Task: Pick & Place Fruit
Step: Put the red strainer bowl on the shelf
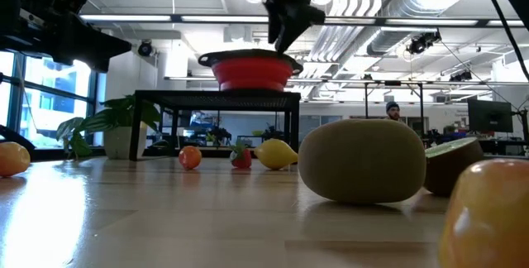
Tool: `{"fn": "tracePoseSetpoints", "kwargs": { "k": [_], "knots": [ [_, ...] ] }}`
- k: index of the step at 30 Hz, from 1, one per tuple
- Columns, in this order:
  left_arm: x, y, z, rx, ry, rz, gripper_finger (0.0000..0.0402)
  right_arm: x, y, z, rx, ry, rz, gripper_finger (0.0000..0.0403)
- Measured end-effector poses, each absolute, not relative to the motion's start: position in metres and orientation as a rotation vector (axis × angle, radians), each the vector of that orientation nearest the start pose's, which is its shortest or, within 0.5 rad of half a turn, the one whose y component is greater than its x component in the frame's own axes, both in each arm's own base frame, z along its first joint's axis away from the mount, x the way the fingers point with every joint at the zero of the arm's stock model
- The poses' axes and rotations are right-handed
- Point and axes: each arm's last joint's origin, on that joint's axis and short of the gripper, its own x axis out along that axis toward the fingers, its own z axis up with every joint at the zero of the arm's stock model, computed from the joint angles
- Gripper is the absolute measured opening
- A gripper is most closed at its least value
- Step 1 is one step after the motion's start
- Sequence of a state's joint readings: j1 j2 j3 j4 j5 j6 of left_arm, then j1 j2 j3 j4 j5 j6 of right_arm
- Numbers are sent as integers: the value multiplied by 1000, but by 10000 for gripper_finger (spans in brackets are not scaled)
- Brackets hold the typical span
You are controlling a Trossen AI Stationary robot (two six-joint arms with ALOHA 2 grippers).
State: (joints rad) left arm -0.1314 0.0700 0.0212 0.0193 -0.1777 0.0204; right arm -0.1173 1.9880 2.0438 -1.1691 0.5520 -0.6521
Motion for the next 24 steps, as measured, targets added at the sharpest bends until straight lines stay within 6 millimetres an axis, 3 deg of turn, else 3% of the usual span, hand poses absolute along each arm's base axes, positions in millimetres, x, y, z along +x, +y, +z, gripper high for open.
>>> {"fn": "tracePoseSetpoints", "kwargs": {
  "k": [10,15,19,24],
  "knots": [
    [100,-8,167,25,30,46,3,363,-54,385,-580,1147,-363,235],
    [100,-8,167,25,30,46,3,343,-54,393,-362,1149,-402,229],
    [100,-8,167,25,30,46,3,333,-53,396,-254,1173,-411,194],
    [100,-8,167,25,29,45,3,329,-50,394,-178,1208,-353,117]
  ]
}}
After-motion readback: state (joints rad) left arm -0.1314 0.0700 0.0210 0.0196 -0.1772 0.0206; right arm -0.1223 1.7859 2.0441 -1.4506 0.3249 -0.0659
